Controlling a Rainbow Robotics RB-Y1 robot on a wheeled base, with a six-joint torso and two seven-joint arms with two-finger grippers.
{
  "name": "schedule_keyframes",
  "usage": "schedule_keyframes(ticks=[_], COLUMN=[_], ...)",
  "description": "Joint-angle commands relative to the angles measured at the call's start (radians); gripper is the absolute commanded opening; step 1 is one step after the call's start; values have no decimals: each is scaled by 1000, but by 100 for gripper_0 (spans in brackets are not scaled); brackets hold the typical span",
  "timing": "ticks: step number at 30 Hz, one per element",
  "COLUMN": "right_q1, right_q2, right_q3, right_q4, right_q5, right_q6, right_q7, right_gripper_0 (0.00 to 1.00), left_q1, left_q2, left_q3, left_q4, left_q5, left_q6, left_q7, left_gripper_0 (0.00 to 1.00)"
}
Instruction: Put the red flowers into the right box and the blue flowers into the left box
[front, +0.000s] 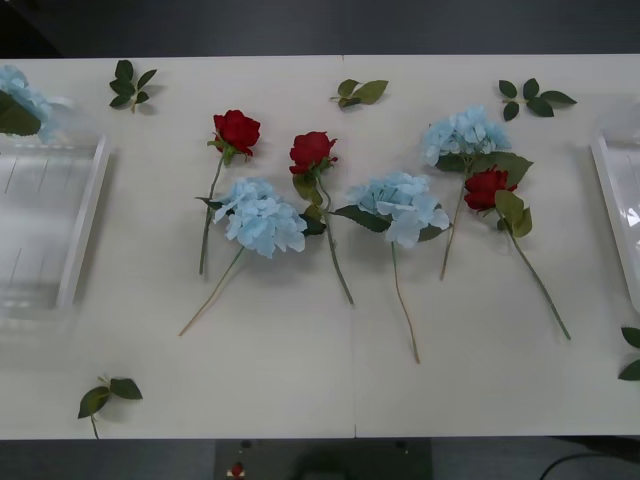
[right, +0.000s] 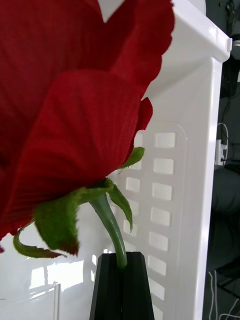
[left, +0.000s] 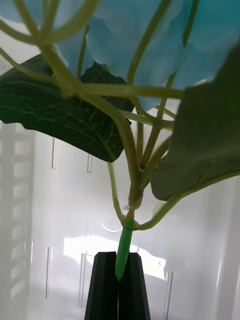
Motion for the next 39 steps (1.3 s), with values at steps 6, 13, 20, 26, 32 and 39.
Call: schedule_keyframes(ticks=[6,13,20,26,32,39], right_q1=[28,29,29,29,29,29], right_q2=[-14,-16,-16,-37,-69,-81], right_q3=[5,5,5,5,5,5], right_q4=[-10,2,-23,-158,-337,-501], right_q5=[30,34,-69,-272,-473,-618], right_q6=[-42,-45,-16,147,340,504], right_q7=[4,7,16,6,-16,-45], right_gripper_0=[22,68,85,90,92,94], left_q1=[1,1,1,1,1,1], left_q2=[39,39,39,39,39,37], left_q3=[-18,-96,-130,-119,-75,-81], left_q4=[100,183,189,147,32,-93], left_q5=[-29,-34,-41,-35,60,184], left_q6=[-56,-162,-174,-162,-15,59], left_q7=[-30,-10,10,6,-13,-28], left_gripper_0=[0,0,34,96,97,97])
